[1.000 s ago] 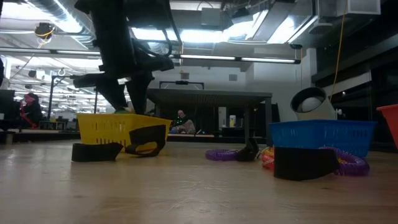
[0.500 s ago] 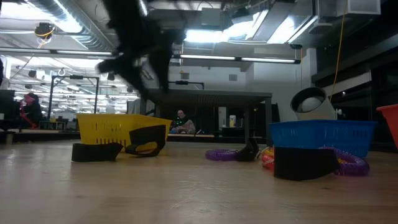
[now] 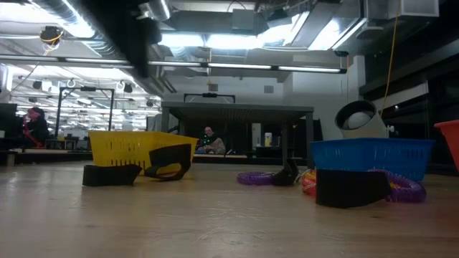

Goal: Pick & Place Office Desk Supplies
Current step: Put the black rubber band into the blue bin

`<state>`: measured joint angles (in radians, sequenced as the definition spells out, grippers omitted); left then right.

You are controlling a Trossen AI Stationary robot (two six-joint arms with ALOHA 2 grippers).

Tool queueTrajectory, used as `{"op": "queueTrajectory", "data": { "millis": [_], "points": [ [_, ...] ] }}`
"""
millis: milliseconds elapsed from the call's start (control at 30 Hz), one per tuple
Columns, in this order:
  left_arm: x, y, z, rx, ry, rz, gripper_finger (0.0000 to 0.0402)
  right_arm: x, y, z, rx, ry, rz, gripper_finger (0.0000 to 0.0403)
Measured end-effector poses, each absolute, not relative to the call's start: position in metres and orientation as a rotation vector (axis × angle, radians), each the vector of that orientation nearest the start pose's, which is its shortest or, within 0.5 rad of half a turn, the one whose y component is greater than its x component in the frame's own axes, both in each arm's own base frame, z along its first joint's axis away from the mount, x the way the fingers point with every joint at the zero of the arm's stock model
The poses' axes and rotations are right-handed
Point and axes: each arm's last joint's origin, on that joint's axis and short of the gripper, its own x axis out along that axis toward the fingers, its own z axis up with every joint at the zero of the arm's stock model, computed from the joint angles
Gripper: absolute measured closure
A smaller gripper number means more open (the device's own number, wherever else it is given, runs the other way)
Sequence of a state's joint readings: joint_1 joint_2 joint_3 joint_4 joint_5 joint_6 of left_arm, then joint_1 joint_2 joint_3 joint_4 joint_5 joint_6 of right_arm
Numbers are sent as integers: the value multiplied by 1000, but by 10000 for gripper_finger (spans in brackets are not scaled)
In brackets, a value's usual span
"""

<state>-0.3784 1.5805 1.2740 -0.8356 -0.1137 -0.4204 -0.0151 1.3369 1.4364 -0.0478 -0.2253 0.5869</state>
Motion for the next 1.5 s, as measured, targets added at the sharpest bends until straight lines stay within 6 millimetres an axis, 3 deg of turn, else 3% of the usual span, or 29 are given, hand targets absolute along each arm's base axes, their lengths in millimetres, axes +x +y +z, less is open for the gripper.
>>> {"op": "queueTrajectory", "data": {
  "millis": [133,367,533,833,1000,1167,1333,1500],
  "points": [
    [288,-132,245,-97,1119,-19,209,293,2,449,579,13,219,243],
    [300,-152,207,-96,1160,-12,210,293,2,449,580,17,218,243],
    [307,-150,181,-74,1224,67,215,293,2,448,596,30,215,243],
    [318,-143,156,-121,1293,114,230,293,8,446,599,56,232,243],
    [321,-143,148,-219,1352,95,290,293,9,446,597,56,233,243],
    [323,-133,156,-311,1361,77,388,293,9,448,580,30,240,243],
    [334,-120,186,-413,1198,-42,397,288,9,459,567,-39,336,243],
    [354,-107,229,-509,852,-145,398,269,6,474,543,-89,412,243]
  ]
}}
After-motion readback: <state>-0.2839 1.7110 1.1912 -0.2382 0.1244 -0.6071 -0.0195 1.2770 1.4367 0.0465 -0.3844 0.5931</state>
